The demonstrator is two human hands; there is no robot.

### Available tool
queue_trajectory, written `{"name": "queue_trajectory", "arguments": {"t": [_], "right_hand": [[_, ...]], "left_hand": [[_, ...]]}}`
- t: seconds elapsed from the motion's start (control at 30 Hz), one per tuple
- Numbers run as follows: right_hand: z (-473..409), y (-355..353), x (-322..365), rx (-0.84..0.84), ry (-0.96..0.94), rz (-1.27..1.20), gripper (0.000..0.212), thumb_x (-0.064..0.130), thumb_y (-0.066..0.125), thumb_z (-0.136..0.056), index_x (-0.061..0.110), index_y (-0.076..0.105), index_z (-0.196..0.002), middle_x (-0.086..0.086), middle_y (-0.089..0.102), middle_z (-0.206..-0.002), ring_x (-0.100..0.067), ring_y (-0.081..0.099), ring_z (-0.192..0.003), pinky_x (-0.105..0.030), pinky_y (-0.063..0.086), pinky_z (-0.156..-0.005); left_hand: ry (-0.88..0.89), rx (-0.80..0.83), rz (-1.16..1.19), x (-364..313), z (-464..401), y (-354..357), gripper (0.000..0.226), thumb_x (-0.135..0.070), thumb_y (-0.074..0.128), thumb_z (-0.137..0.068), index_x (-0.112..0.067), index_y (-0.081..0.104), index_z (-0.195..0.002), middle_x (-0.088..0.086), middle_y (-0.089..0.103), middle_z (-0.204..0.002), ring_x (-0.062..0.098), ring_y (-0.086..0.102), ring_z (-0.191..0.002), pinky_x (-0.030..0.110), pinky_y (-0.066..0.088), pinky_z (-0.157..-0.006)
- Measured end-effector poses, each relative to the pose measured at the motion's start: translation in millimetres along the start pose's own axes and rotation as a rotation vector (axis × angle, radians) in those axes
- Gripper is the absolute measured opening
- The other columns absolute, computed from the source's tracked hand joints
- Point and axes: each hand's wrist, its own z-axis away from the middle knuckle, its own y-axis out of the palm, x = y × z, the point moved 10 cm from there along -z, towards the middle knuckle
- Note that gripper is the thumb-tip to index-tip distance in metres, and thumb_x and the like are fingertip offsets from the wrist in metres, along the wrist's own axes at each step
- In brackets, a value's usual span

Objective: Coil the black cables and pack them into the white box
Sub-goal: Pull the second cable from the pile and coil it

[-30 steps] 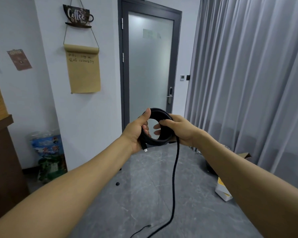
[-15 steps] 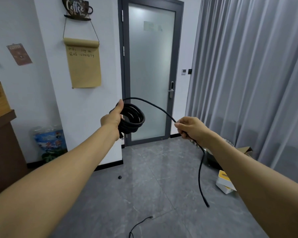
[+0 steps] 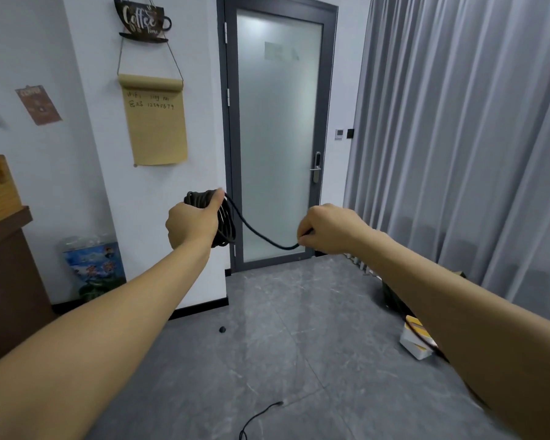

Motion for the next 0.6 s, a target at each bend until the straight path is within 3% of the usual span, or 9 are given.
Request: {"name": "queue_trajectory", "arguments": {"t": [0.1, 0.17, 0.3, 0.47, 0.6], "right_hand": [[-2.5, -6.4, 28.0, 0.061, -0.108, -0.028, 0.015, 0.025, 0.057, -0.089, 0.024, 0.071, -0.094, 0.011, 0.063, -0.091, -0.015, 0.059, -0.092, -0.037, 0.054, -0.079], [-4.3, -11.2, 41.0, 0.078, -0.154, -0.195, 0.014, 0.024, 0.060, -0.090, 0.018, 0.071, -0.096, 0.007, 0.063, -0.093, -0.015, 0.058, -0.089, -0.033, 0.051, -0.083], [-4.8, -19.4, 46.1, 0.010, -0.162, -0.531, 0.013, 0.021, 0.063, -0.089, 0.012, 0.070, -0.093, -0.007, 0.068, -0.096, -0.023, 0.062, -0.089, -0.032, 0.049, -0.086], [-6.4, -16.8, 25.9, -0.156, -0.040, -0.727, 0.013, 0.023, 0.068, -0.085, 0.009, 0.069, -0.086, 0.002, 0.062, -0.070, -0.004, 0.052, -0.060, -0.013, 0.043, -0.060], [-5.1, -16.4, 12.9, -0.252, 0.036, -0.723, 0.023, 0.029, 0.070, -0.083, 0.007, 0.068, -0.090, 0.006, 0.063, -0.072, -0.008, 0.056, -0.065, -0.010, 0.044, -0.060]], "left_hand": [[0.101, 0.049, -0.149, -9.8, 10.2, 7.6, 0.058, -0.063, 0.068, -0.072, -0.007, 0.056, -0.083, 0.003, 0.058, -0.074, 0.028, 0.057, -0.075, 0.032, 0.042, -0.061], [0.149, 0.105, -0.199, -15.8, 19.0, 16.2, 0.060, -0.064, 0.067, -0.071, -0.006, 0.055, -0.083, 0.003, 0.055, -0.074, 0.027, 0.055, -0.075, 0.032, 0.041, -0.061], [0.119, 0.304, -0.045, -12.9, 31.5, 39.6, 0.060, -0.065, 0.071, -0.066, -0.006, 0.060, -0.074, 0.008, 0.066, -0.076, 0.027, 0.062, -0.074, 0.032, 0.047, -0.063], [-0.004, 0.555, 0.077, -8.5, 63.7, 65.8, 0.054, -0.061, 0.064, -0.076, -0.012, 0.052, -0.059, -0.004, 0.054, -0.051, 0.011, 0.051, -0.049, 0.024, 0.037, -0.046], [-0.134, 0.714, 0.221, -4.3, 80.1, 83.8, 0.053, -0.063, 0.058, -0.077, -0.010, 0.061, -0.078, -0.001, 0.057, -0.067, 0.012, 0.055, -0.062, 0.022, 0.043, -0.057]]}}
